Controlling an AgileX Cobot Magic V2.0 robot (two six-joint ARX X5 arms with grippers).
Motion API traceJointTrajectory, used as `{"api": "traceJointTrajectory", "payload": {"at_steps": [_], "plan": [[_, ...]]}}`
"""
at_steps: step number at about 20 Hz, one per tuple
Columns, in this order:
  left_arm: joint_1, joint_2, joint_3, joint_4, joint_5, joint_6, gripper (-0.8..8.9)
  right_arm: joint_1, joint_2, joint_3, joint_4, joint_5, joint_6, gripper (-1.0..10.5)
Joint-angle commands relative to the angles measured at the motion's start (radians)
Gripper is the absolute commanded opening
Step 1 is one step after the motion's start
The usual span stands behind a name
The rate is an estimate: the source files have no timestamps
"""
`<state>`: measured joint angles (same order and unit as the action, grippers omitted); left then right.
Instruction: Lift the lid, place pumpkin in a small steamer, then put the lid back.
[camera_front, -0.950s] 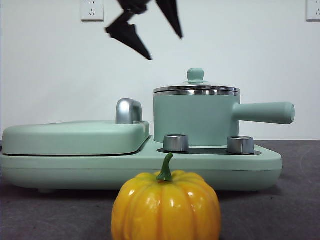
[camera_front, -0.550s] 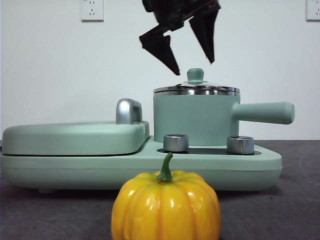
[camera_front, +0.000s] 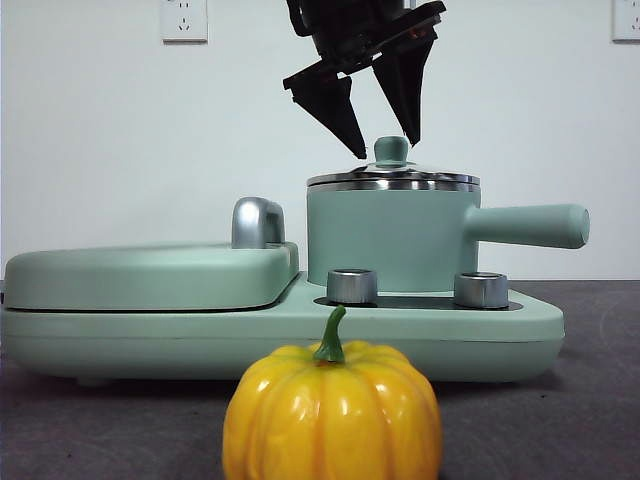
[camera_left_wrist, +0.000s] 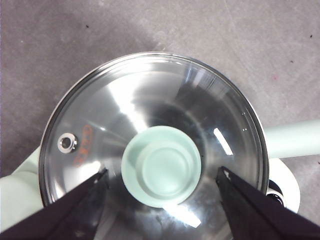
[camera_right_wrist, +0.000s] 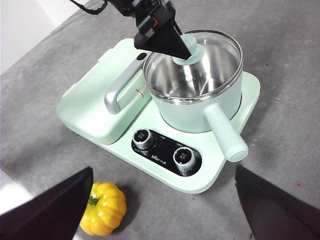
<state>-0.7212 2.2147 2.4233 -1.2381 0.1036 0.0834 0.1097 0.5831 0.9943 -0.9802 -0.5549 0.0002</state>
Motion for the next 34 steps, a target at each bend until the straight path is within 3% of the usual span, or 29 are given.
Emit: {"api": "traceJointTrajectory", "payload": {"at_steps": [1, 3, 6, 9, 12, 16, 24, 29, 34], "plan": [[-0.008, 0.039, 0.034, 0.013, -0.002, 0.014, 3.33, 0.002, 0.004, 0.015, 0.009, -0.004, -0.001, 4.5], [-0.008, 0.043, 0.034, 0.028, -0.002, 0.018, 3.3, 0.002, 0.004, 0.015, 0.009, -0.003, -0.001, 4.5], [-0.008, 0.043, 0.034, 0.018, -0.002, 0.021, 2.44, 0.002, 0.004, 0.015, 0.009, -0.003, -0.001, 4.5], [-0.008, 0.045, 0.033, 0.025, -0.002, 0.022, 2.43, 0.002, 0.004, 0.015, 0.009, -0.003, -0.001, 4.5], [-0.008, 0.045, 0.033, 0.029, -0.002, 0.034, 1.42, 0.002, 0.004, 0.015, 0.009, -0.003, -0.001, 4.5], [-0.008, 0.045, 0.033, 0.024, -0.002, 0.036, 0.83, 0.002, 0.004, 0.015, 0.008, -0.003, -0.001, 4.5], [-0.005, 0.044, 0.111, -0.028, -0.002, 0.028, 0.82, 0.017, 0.072, 0.056, -0.039, -0.002, -0.008, 4.5], [0.016, 0.041, 0.254, -0.08, -0.002, 0.008, 0.82, 0.103, 0.245, 0.196, -0.121, -0.002, -0.007, 4.5], [0.087, 0.022, 0.336, -0.153, -0.002, 0.001, 0.82, 0.27, 0.387, 0.24, -0.15, 0.025, 0.057, 4.5]]}}
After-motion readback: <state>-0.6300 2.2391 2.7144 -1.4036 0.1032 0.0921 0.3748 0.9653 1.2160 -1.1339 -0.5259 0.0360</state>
